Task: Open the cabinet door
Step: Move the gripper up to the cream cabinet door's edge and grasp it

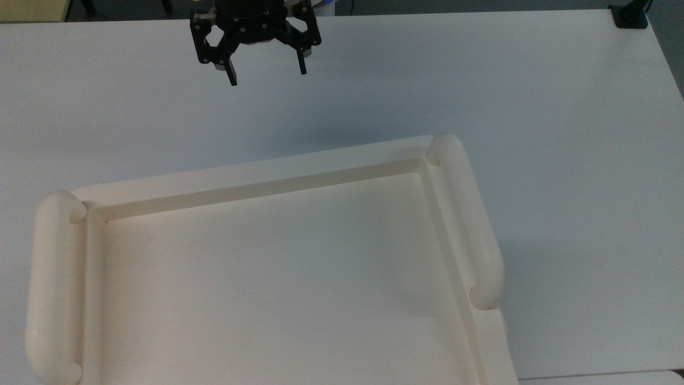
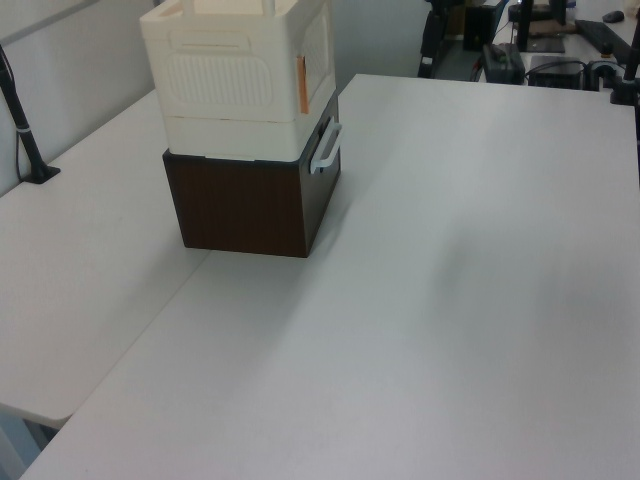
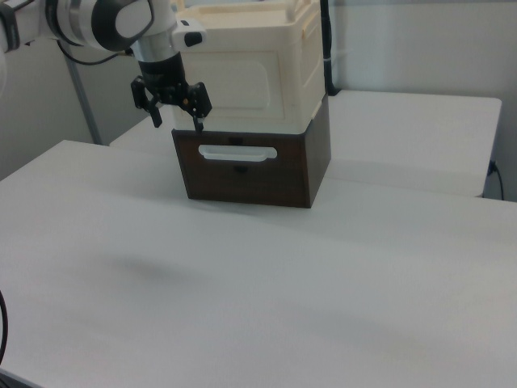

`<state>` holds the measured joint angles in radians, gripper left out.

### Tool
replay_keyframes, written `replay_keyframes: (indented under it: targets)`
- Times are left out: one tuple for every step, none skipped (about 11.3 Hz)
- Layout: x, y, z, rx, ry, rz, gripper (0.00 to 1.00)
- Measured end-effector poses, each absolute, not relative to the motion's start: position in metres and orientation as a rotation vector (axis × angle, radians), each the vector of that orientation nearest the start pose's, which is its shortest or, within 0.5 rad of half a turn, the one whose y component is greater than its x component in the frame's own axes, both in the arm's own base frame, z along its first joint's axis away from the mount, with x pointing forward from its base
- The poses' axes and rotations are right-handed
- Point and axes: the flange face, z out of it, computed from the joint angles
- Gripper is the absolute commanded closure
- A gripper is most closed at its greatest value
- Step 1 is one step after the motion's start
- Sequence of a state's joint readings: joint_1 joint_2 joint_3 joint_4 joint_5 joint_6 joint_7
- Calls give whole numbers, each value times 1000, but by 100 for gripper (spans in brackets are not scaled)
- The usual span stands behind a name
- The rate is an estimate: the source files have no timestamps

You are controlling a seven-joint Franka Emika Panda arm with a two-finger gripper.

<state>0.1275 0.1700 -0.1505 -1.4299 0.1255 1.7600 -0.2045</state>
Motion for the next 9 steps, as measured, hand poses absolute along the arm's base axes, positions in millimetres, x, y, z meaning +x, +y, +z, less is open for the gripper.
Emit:
replay_keyframes:
  targets:
    - [625, 10, 619, -3029, -246, -285, 0]
    - [625, 10, 626, -3026, -244, -307, 0]
    - [627, 10, 632, -3024, -243, -350, 0]
    - [632, 14, 637, -3018, -249, -429, 3]
    - [639, 27, 639, -3006, -244, -511, 6]
    - [648, 44, 640, -3000, -229, -614, 8]
    - [658, 61, 640, -2992, -211, -733, 8]
    - [666, 75, 639, -2972, -191, -828, 9]
    - [672, 86, 637, -2964, -187, -878, 10]
